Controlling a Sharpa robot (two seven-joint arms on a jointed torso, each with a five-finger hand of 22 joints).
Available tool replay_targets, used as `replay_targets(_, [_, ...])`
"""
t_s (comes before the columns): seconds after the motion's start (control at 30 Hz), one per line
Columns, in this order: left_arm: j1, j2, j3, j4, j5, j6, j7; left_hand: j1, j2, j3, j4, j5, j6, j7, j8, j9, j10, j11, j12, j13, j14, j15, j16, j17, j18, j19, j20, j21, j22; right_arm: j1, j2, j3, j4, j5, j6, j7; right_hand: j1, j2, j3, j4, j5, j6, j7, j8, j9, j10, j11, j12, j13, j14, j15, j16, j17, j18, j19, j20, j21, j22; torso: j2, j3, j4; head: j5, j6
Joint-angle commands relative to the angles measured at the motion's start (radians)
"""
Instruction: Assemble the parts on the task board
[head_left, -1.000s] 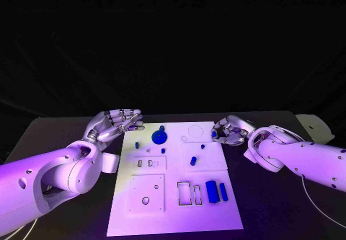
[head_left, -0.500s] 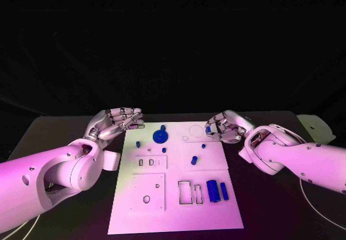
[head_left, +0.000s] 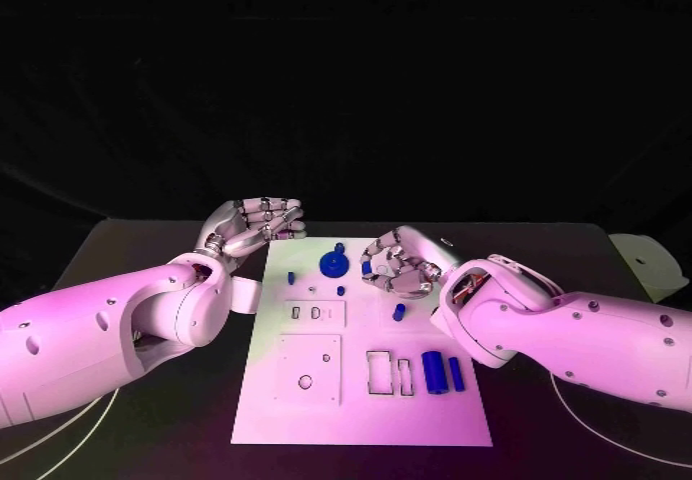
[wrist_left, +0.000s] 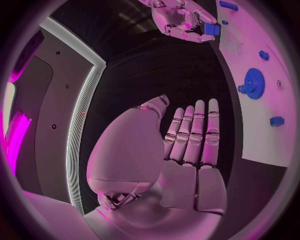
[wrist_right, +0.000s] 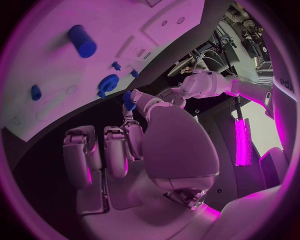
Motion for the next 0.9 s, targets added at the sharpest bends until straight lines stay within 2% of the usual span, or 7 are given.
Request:
replay_targets(0.03, [0.001,0.013,0.0,-0.017,0.005,0.024,0.005,0.002,0.002,0.004,0.0,-0.005,-0.004,0.038,-0.006,-0.001,-0.002,-0.001,-0.006,0.001,-0.005,0.002,-0.003,0.001,0.013,0.003,0.003,-0.001,-0.001,-0.011,0.033,-0.003,-0.007,-0.093,0.008,-0.082,0.0,0.009,0.005,0.001,-0.001,0.011,-0.002,0.026,0.029,-0.001,0.0,-0.003,0.092,0.094,-0.005,0.001,0.205,-0.014,0.105,-0.007,0.004,0.263,-0.016,-0.0048,0.0,0.014,-0.013])
replay_targets(0.2, [0.001,0.03,0.0,-0.043,0.005,0.02,0.005,0.002,0.002,0.004,0.0,-0.005,-0.004,0.038,-0.006,-0.001,-0.002,-0.001,-0.006,0.001,-0.005,0.002,-0.003,0.001,0.013,0.003,0.003,-0.001,-0.001,-0.041,0.095,-0.009,-0.031,-0.132,0.019,-0.112,-0.001,0.009,0.005,0.001,-0.002,0.01,-0.002,0.027,0.03,-0.001,0.0,-0.003,0.092,0.094,-0.005,0.0,0.203,-0.014,0.105,-0.007,0.004,0.263,-0.025,-0.0093,0.0003,0.024,-0.022])
replay_targets(0.4, [0.001,0.041,-0.001,-0.056,0.005,0.016,0.006,0.001,0.002,0.004,-0.001,-0.005,-0.002,0.037,-0.005,-0.001,0.001,-0.001,-0.004,0.001,-0.005,0.002,-0.004,0.002,0.013,0.003,0.004,-0.001,-0.001,-0.076,0.153,-0.013,-0.068,-0.174,0.026,-0.134,-0.007,0.007,0.004,0.002,-0.006,0.01,-0.001,0.029,0.031,-0.002,0.001,-0.004,0.092,0.094,-0.004,0.0,0.202,-0.014,0.105,-0.006,0.004,0.263,-0.028,-0.0121,0.0022,0.035,-0.03])
replay_targets(0.5, [0.001,0.042,-0.001,-0.059,0.005,0.014,0.006,0.001,0.002,0.004,-0.001,-0.005,-0.002,0.037,-0.005,-0.001,0.001,-0.001,-0.004,0.001,-0.005,0.002,-0.004,0.002,0.013,0.003,0.004,-0.001,-0.001,-0.09,0.174,-0.015,-0.085,-0.196,0.023,-0.139,-0.008,0.006,0.004,0.002,-0.007,0.009,-0.001,0.029,0.032,-0.001,0.001,-0.004,0.092,0.094,-0.004,-0.001,0.201,-0.014,0.105,-0.006,0.004,0.263,-0.028,-0.0127,0.0028,0.036,-0.032])
replay_targets(0.77, [0.001,0.041,-0.002,-0.057,0.005,0.011,0.007,0.001,0.002,0.004,-0.001,-0.005,-0.002,0.037,-0.005,-0.001,0.001,-0.001,-0.004,0.001,-0.005,0.002,-0.004,0.002,0.013,0.003,0.004,-0.001,-0.001,-0.114,0.214,-0.017,-0.122,-0.236,0.017,-0.147,-0.013,0.004,0.003,0.003,-0.009,0.009,0.0,0.03,0.033,-0.001,0.001,-0.004,0.092,0.094,-0.003,0.0,0.202,-0.014,0.105,-0.006,0.004,0.263,-0.026,-0.0104,0.0003,0.041,-0.037])
replay_targets(0.9, [0.001,0.041,-0.002,-0.054,0.005,0.012,0.007,0.001,0.002,0.004,-0.001,-0.005,-0.002,0.037,-0.005,-0.001,0.001,-0.001,-0.004,0.001,-0.005,0.002,-0.004,0.002,0.013,0.003,0.004,-0.001,-0.001,-0.123,0.23,-0.018,-0.141,-0.247,0.017,-0.147,-0.016,0.002,0.002,0.004,-0.01,0.008,0.0,0.031,0.033,-0.001,0.001,-0.004,0.092,0.094,-0.003,-0.001,0.202,-0.014,0.105,-0.006,0.004,0.263,-0.025,-0.0099,0.0018,0.04,-0.04])
